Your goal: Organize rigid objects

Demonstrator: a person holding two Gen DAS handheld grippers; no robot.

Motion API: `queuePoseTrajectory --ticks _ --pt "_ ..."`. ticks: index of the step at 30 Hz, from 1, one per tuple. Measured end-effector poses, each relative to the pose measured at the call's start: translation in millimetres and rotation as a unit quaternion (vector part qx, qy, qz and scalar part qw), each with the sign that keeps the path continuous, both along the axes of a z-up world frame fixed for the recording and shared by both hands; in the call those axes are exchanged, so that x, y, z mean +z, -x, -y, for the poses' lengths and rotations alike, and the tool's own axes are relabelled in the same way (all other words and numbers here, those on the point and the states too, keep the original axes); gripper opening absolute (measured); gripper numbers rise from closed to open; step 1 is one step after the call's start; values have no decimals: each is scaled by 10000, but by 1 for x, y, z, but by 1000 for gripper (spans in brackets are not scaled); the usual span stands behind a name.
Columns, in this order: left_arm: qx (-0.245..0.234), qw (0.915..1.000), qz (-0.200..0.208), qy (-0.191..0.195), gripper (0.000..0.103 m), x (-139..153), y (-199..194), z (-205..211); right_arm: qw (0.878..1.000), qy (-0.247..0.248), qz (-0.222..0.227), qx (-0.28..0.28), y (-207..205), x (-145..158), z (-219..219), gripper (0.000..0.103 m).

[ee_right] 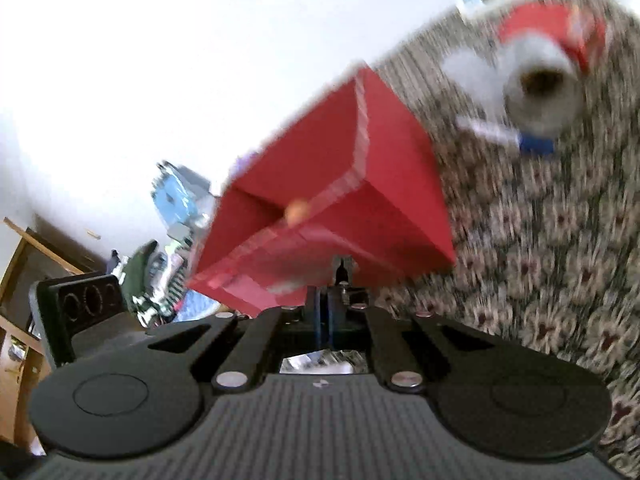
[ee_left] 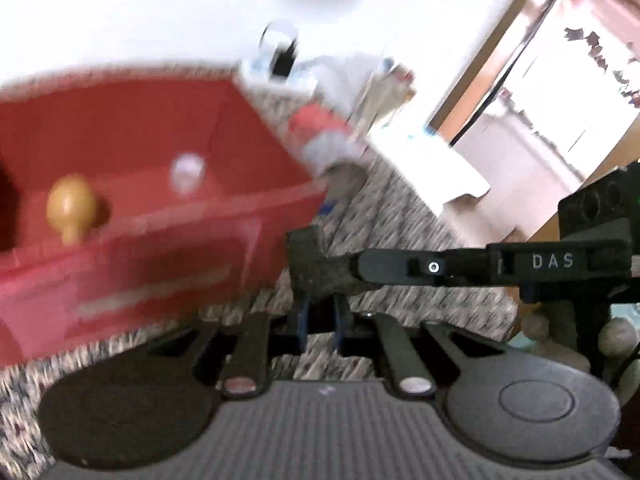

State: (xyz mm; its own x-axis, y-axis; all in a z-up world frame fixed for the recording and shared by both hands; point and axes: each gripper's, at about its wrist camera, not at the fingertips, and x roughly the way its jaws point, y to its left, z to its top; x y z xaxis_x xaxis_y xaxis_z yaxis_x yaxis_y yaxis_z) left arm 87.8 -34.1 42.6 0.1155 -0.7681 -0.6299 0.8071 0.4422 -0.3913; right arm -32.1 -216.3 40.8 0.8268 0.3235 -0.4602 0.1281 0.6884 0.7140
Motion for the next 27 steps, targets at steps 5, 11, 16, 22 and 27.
queuePoseTrajectory --ticks 5,11,16,22,27 --pt "42 9978 398 533 7 42 -12 0 9971 373 651 -78 -9 41 2 0" --pt "276 9973 530 430 7 41 -50 16 9942 795 721 -59 -63 43 5 0" --pt "614 9981 -9 70 7 4 -85 27 9913 1306 113 92 -104 24 -1 0" --pt "845 9961 -171 -161 7 -18 -95 35 9688 2461 -275 48 -122 6 -23 0" --pt "952 9948 -244 -251 7 -25 -98 34 9674 2498 -405 -96 -126 -9 -18 0"
